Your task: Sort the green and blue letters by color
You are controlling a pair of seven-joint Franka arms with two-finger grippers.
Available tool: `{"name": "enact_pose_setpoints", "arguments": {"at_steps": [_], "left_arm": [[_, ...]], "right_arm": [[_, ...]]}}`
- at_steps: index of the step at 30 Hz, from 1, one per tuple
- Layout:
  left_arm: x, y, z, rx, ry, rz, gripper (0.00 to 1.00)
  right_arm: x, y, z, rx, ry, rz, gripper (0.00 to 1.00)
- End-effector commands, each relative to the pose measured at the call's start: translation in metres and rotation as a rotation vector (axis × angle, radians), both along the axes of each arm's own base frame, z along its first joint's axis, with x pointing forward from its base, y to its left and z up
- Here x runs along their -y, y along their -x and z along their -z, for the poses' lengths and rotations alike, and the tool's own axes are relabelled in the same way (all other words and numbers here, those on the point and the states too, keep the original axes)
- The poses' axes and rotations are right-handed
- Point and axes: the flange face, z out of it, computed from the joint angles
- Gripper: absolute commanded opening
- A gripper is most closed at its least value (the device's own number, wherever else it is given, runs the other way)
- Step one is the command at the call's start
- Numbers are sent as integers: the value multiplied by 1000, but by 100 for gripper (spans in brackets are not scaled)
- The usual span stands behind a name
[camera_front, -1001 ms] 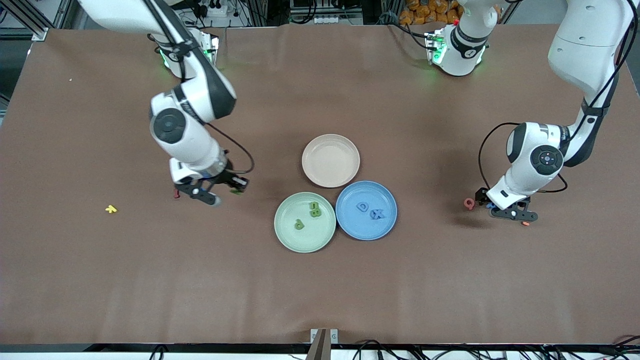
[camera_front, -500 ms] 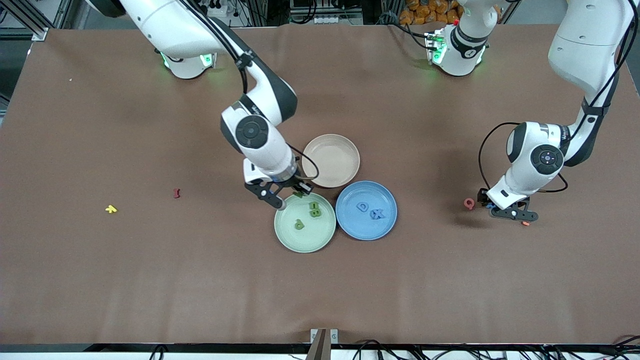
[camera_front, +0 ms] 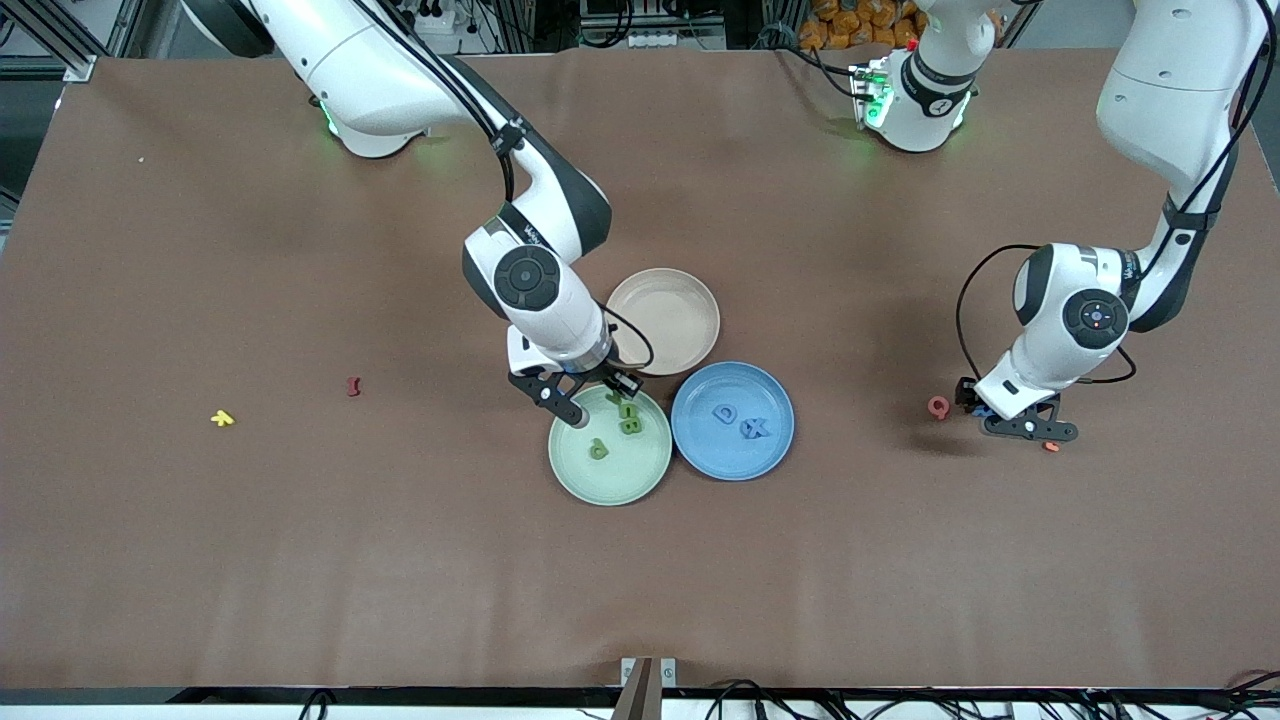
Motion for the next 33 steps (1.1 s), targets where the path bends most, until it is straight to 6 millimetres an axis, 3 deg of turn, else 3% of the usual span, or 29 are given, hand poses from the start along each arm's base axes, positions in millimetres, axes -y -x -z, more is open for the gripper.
{"name": "enact_pose_setpoints", "arguments": {"at_steps": [1,5,11,19,23,29,33], "left_arm": [[-5,5,9,-8,15,-33,63],[-6,5,9,-8,21,-46,59],[-6,5,8,-8,27,-56,58],[-5,5,8,-9,29,-58,57],[-4,5,8,-9,31,-60,40],[-4,4,8,-8,31,-55,7],[-5,4,7,-5,30,-52,4]], "right_arm": [[0,-6,-4,7,7,9,100],[6,-10,-14,12,3,18,100],[27,-20,-57,34,-4,31,100],[54,-15,-138,60,4,-26,100],[72,-14,-180,98,-3,-37,100],[89,-4,-214,102,27,-163,100],[102,9,-245,99,52,-238,100]]}}
